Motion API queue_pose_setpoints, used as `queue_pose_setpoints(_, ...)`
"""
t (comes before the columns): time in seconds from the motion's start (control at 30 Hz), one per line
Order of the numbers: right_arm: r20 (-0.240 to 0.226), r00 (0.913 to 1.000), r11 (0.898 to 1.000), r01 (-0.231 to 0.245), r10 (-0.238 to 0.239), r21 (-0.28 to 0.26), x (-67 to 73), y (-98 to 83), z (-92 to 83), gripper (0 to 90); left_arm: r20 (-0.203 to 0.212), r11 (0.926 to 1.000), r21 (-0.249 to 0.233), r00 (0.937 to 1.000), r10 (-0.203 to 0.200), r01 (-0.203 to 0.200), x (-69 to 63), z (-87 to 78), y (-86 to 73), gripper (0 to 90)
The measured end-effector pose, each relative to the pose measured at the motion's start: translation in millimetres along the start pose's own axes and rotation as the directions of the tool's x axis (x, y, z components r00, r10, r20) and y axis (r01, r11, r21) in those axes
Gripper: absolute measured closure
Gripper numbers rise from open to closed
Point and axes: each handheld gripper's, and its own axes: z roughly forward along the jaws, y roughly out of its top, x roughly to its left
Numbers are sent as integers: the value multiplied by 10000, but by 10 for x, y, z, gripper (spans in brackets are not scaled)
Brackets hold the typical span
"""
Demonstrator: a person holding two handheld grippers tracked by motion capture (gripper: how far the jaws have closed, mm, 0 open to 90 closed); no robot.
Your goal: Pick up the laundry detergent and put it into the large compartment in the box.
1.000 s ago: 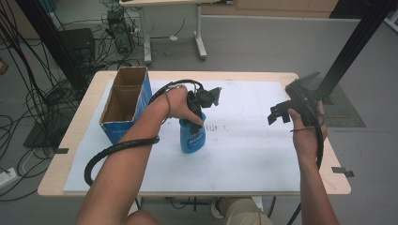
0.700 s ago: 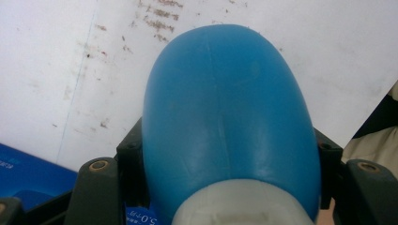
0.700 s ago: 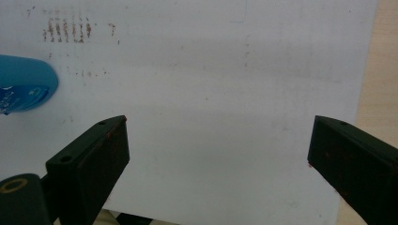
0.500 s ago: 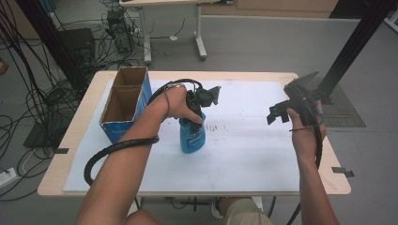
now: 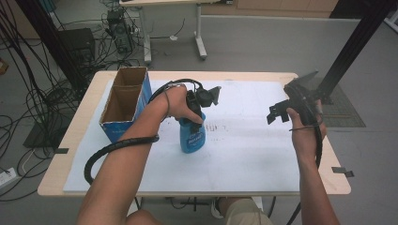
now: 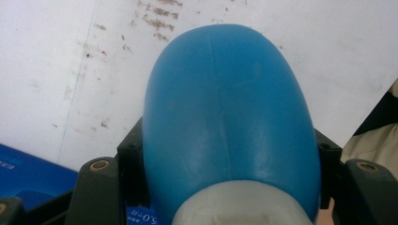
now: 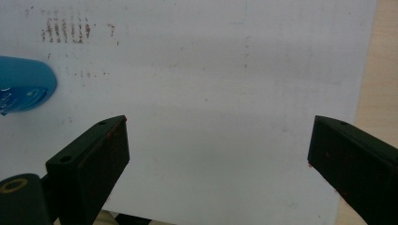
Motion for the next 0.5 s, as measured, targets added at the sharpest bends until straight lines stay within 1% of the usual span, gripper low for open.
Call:
queue_pose_setpoints(0.03, 2, 10000, 10000, 58, -58, 1, 3, 1, -3, 57, 3, 10000, -11, 10000, -16, 16, 1, 1, -2, 366)
queue_pose_setpoints(0.23, -2, 10000, 10000, 18, -18, 0, 11, -2, -3, 57, 5, 10000, 12, 10000, -17, 17, 1, 0, 2, 367)
queue_pose_setpoints(0.5, -51, 10000, 10000, -67, 67, 8, -18, -5, 2, 57, -2, 10000, 59, 10000, -24, 24, -2, -1, 12, 369)
